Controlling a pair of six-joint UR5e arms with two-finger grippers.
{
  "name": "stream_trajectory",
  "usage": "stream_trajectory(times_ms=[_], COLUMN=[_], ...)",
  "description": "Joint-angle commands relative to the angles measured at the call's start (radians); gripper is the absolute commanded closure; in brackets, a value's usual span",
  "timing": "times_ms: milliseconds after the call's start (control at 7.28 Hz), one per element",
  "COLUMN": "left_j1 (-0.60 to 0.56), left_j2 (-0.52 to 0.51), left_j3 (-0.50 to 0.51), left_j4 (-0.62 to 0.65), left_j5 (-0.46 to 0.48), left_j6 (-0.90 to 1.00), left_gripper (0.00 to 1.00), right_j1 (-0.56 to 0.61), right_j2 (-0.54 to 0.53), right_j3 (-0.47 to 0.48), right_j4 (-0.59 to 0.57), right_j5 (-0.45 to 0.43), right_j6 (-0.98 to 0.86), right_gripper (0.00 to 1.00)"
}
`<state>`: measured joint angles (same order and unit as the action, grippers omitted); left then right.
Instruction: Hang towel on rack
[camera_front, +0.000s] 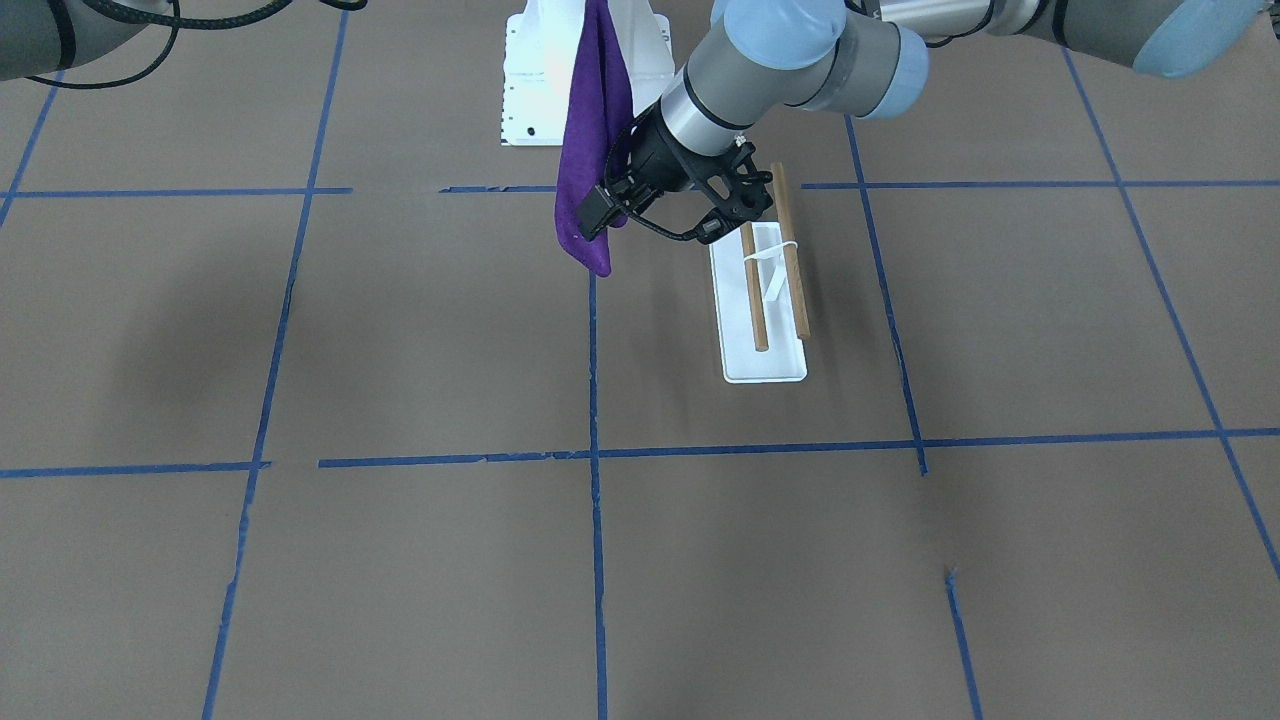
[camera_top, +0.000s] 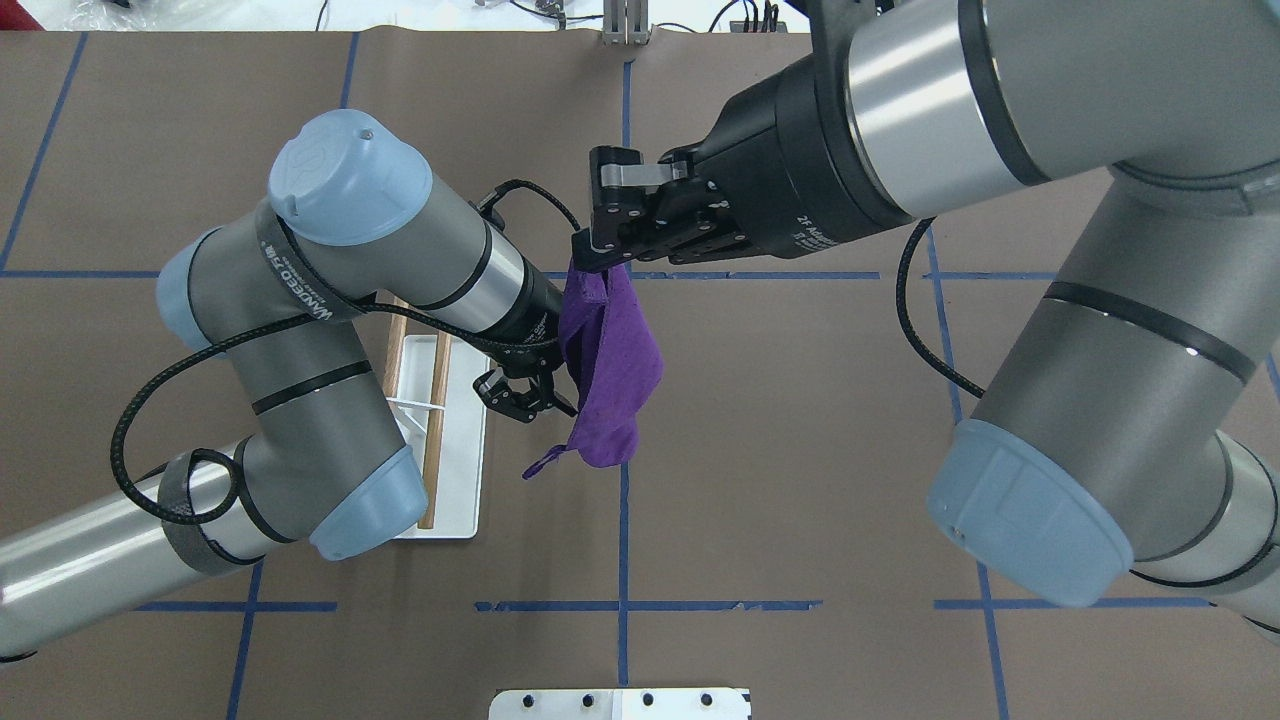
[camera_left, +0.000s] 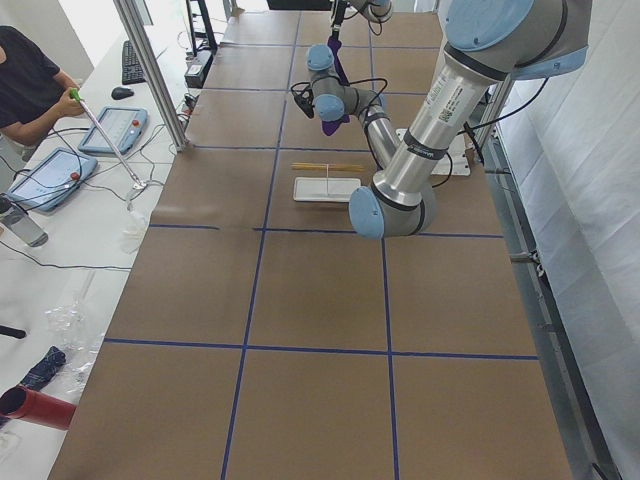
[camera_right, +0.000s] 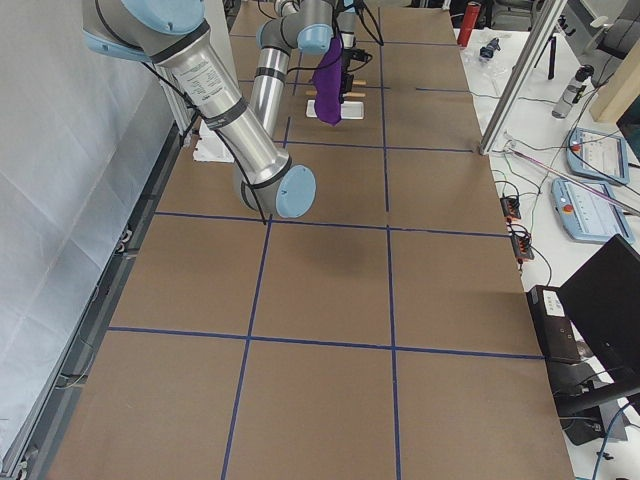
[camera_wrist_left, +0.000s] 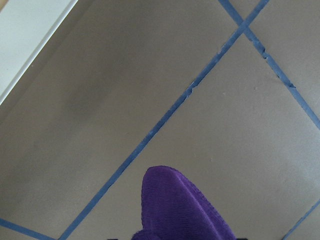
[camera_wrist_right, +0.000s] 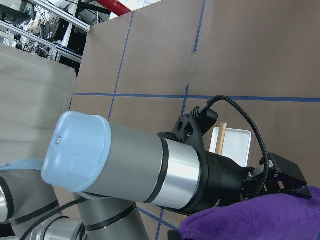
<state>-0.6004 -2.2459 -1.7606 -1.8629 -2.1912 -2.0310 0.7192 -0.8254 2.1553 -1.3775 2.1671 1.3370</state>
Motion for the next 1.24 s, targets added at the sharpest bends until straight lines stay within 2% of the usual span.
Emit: stream_trajectory(times_ms=[0, 137, 687, 824, 962, 1099], left_j1=[0.001, 0.001, -0.007, -0.025, -0.076, -0.099], left_j2=[-0.004, -0.004, 0.009, 0.034, 0.037, 0.037], left_j3=[0.001, 0.0, -0.04, -0.054, -0.056, -0.054], left_j4=[0.001, -0.001, 0.001, 0.001, -0.001, -0.001], left_j5=[-0.002, -0.004, -0.004, 0.001, 0.001, 0.001], left_j6=[-0.002, 0.0, -0.002, 0.001, 0.012, 0.014], left_gripper=[0.63, 1.0, 1.0, 1.0, 1.0, 1.0], right_j1=[0.0, 0.0, 0.008, 0.009, 0.016, 0.014], right_j2=[0.0, 0.0, -0.017, -0.064, -0.083, -0.118], right_j3=[0.0, 0.0, 0.026, 0.052, 0.058, 0.063], right_j4=[0.0, 0.003, 0.003, 0.003, 0.002, 0.003], right_j5=[-0.001, -0.001, 0.008, 0.011, -0.022, -0.024], right_j6=[0.001, 0.001, 0.004, 0.004, 0.008, 0.008], right_gripper=[1.0, 1.0, 1.0, 0.72, 0.01, 0.0])
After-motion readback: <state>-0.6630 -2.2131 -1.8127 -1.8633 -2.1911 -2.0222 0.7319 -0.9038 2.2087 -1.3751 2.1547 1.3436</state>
